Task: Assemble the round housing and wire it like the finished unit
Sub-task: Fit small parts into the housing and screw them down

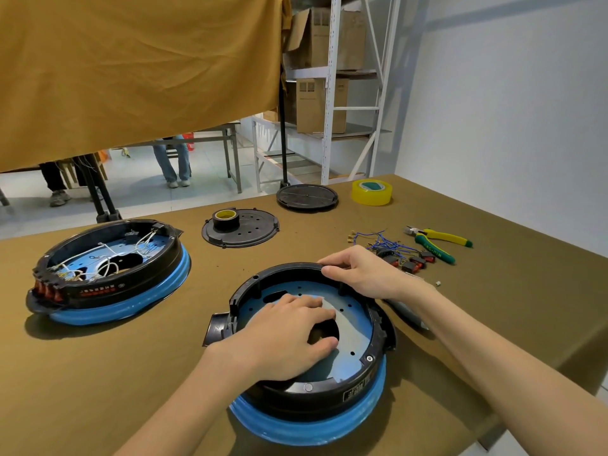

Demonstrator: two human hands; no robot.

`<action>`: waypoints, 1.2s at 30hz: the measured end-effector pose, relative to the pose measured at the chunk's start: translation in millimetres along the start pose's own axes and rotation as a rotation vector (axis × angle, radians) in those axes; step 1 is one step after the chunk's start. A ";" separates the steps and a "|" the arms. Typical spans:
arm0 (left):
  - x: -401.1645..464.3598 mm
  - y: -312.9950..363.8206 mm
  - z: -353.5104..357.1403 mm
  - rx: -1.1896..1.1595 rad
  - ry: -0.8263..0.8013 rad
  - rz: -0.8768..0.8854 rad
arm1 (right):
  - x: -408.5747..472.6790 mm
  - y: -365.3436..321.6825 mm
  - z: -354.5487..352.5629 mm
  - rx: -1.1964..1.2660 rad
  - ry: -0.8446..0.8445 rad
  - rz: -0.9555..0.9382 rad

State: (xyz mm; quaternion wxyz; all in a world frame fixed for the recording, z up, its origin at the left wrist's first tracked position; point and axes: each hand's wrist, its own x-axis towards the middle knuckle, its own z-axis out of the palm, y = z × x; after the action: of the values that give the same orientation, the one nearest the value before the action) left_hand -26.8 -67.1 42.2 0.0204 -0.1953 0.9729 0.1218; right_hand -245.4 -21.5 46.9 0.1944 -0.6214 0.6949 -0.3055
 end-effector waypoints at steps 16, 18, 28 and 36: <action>0.4 1.4 -0.9 0.076 -0.007 -0.054 | -5.3 1.4 0.9 -0.228 0.158 0.053; -0.1 0.8 -2.2 0.072 -0.016 -0.054 | -5.3 1.9 0.5 -0.225 0.162 0.050; -1.4 2.1 -5.2 0.055 -0.030 -0.057 | -14.2 3.4 6.5 -0.151 0.274 0.108; -0.5 -0.1 -12.1 0.069 -0.071 -0.055 | -15.6 -0.9 4.9 -0.231 0.248 0.097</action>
State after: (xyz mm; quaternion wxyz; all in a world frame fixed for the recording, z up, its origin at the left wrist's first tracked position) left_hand -26.1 -69.9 54.0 0.0647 -0.2166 0.9695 0.0946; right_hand -239.2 -7.1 42.2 0.0489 -0.5629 0.7731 -0.2882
